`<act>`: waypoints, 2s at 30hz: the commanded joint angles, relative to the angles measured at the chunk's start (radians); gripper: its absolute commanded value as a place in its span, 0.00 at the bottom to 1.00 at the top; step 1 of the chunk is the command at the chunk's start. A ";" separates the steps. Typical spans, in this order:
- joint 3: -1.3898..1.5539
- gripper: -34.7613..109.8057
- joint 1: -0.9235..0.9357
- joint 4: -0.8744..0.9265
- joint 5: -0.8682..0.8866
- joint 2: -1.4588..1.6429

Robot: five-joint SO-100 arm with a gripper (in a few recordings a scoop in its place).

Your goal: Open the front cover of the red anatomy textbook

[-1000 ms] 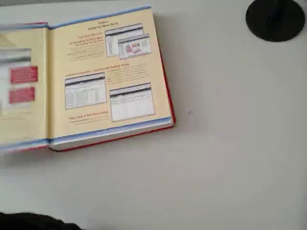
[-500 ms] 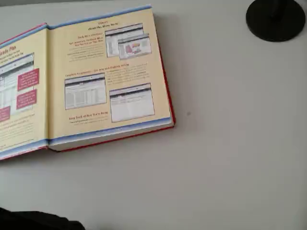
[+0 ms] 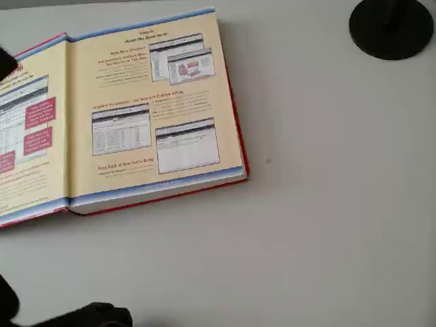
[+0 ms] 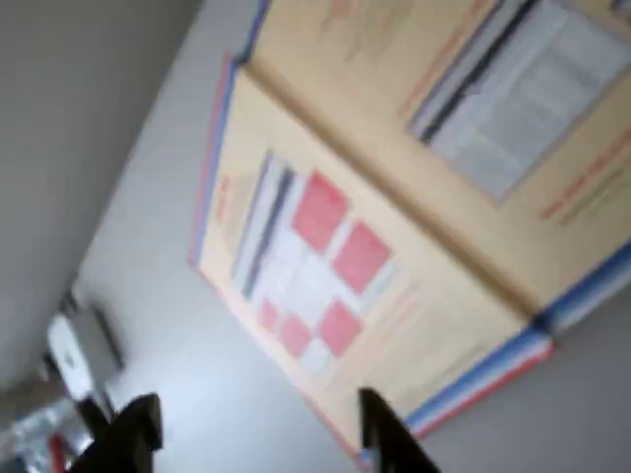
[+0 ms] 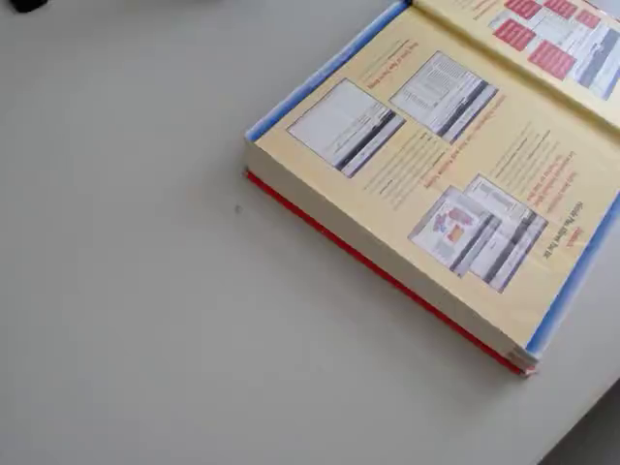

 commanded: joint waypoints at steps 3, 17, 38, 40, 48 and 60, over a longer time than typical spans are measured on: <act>-0.015 0.35 0.291 0.049 0.087 0.216; 1.060 0.25 0.753 -0.170 0.104 1.089; 1.606 0.24 0.828 -0.193 0.138 1.480; 1.620 0.24 0.807 -0.193 0.147 1.482; 1.660 0.24 0.719 -0.181 0.190 1.483; 1.939 0.24 0.692 -0.281 0.190 1.483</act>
